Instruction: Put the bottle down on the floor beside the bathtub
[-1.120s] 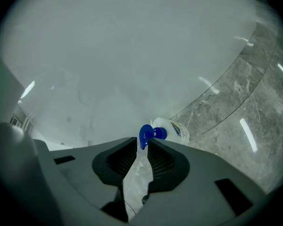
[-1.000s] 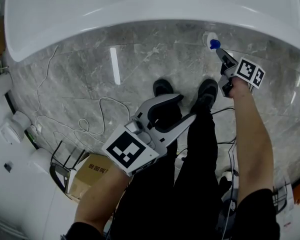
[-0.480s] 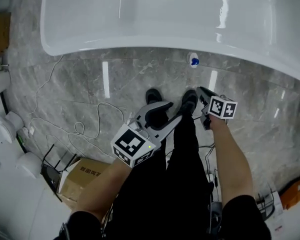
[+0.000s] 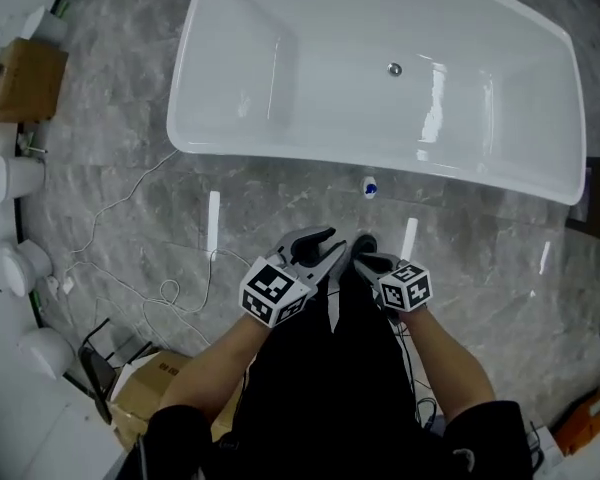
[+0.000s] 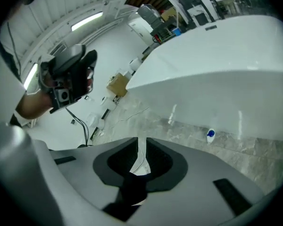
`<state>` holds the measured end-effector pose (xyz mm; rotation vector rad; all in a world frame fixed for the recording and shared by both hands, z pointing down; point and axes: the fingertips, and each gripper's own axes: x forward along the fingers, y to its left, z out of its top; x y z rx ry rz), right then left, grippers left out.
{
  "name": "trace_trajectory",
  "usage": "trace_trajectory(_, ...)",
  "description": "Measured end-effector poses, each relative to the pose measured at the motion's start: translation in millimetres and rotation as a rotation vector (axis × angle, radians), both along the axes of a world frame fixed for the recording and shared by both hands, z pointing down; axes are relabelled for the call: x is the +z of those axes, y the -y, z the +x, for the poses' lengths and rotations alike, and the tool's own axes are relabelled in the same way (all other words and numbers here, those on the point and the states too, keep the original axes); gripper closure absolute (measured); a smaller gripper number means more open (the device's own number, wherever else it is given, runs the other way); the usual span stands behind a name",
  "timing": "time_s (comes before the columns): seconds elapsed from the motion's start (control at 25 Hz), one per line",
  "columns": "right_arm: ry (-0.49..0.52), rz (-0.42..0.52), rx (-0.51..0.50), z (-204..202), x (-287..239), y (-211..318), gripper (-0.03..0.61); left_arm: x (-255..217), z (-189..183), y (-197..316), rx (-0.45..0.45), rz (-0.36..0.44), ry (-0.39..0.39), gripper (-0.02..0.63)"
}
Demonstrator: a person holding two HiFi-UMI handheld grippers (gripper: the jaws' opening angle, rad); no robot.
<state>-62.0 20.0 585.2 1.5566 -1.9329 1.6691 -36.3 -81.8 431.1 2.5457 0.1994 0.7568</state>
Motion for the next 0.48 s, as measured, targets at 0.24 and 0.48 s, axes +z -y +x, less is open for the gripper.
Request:
trace_trajectory(0.24, -0.062, 0.106, 0.001, 0.5, -93.8, -3.2, 0.513, -77.3, -9.5, 14.9, -0.031, 0.084, -0.071, 0.497)
trace_trajectory(0.48, -0.221, 0.208, 0.151, 67.5, -179.2, 2.7, 0.526, -144.0, -24.8, 23.0, -0.099, 0.139, -0.129, 0.501)
